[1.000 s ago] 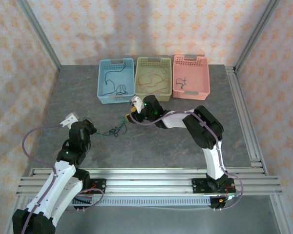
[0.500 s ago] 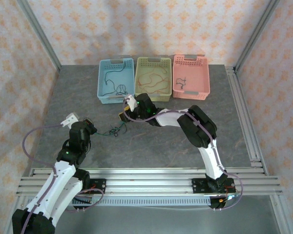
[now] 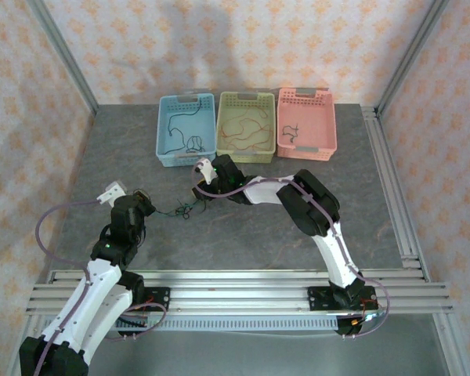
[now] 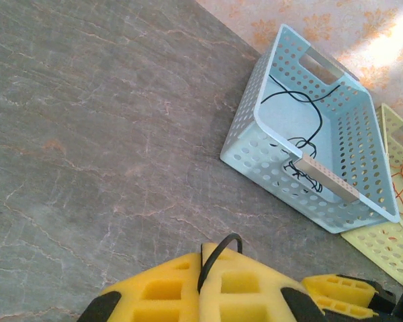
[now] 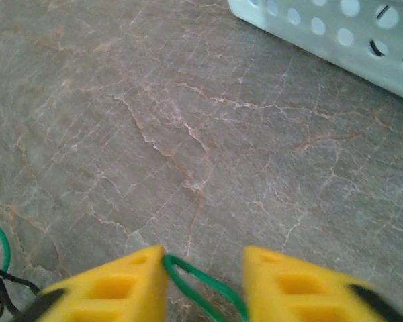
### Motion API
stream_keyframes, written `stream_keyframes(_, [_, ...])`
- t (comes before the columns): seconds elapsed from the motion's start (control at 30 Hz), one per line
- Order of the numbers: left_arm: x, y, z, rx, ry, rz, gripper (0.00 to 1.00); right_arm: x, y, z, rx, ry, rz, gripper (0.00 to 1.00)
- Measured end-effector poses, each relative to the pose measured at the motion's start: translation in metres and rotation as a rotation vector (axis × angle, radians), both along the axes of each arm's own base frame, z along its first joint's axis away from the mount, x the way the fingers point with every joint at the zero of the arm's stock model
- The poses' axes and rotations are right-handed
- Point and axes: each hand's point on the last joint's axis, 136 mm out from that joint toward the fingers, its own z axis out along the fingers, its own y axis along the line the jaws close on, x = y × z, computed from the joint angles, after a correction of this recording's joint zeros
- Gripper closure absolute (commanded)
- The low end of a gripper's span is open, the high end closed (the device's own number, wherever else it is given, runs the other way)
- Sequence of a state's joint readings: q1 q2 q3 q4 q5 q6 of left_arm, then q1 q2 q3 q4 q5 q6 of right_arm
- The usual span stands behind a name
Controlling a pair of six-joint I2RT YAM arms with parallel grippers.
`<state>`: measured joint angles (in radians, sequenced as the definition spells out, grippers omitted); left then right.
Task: Untangle the cables
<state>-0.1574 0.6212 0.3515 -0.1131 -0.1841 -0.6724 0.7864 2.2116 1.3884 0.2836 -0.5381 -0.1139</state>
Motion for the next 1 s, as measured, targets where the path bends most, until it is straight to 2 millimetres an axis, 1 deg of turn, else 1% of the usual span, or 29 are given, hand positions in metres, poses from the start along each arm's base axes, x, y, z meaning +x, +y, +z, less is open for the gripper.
stream_keyframes(0.03, [0.000,0.000,0.000,0.000,0.000,0.000,1.00,0.001,0.000,0.000,0.000,0.000,-0.004,1.00])
stream_keyframes(0.2, [0.000,0.000,0.000,0.000,0.000,0.000,1.00,0.003,-0.005,-0.001,0.015,-0.025,-0.033,1.00])
stream_keyframes(0.33, [0.000,0.000,0.000,0.000,0.000,-0.001,1.00,-0.004,-0.020,-0.002,0.028,-0.065,-0.068,1.00])
stream_keyframes(0.43, [0.000,-0.001,0.000,0.000,0.000,-0.003,1.00,-0.004,-0.033,0.009,0.045,-0.122,-0.116,1.00])
stream_keyframes(0.5, [0.000,-0.002,0.000,0.000,0.001,-0.006,1.00,0.000,-0.043,0.020,0.068,-0.172,-0.159,1.00])
stream_keyframes(0.57, [0.000,-0.001,0.000,0.001,0.001,-0.005,1.00,0.008,-0.056,0.034,0.092,-0.224,-0.226,1.00])
stream_keyframes(0.7, [-0.002,0.000,0.006,0.000,-0.024,0.002,1.00,0.028,-0.094,0.058,0.128,-0.318,-0.399,1.00])
stream_keyframes(0.83, [-0.006,0.004,0.016,-0.001,-0.068,0.018,1.00,0.046,-0.151,0.075,0.146,-0.401,-0.624,1.00])
stream_keyframes(0.93, [-0.011,0.006,0.016,-0.004,-0.076,0.031,1.00,0.055,-0.193,0.084,0.166,-0.448,-0.781,1.00])
stream_keyframes(0.97, [-0.013,0.007,0.016,-0.005,-0.078,0.034,1.00,0.057,-0.206,0.086,0.176,-0.458,-0.833,1.00])
stream_keyframes(1.0, [-0.015,0.007,0.016,-0.005,-0.077,0.036,1.00,0.058,-0.213,0.088,0.183,-0.464,-0.866,1.00])
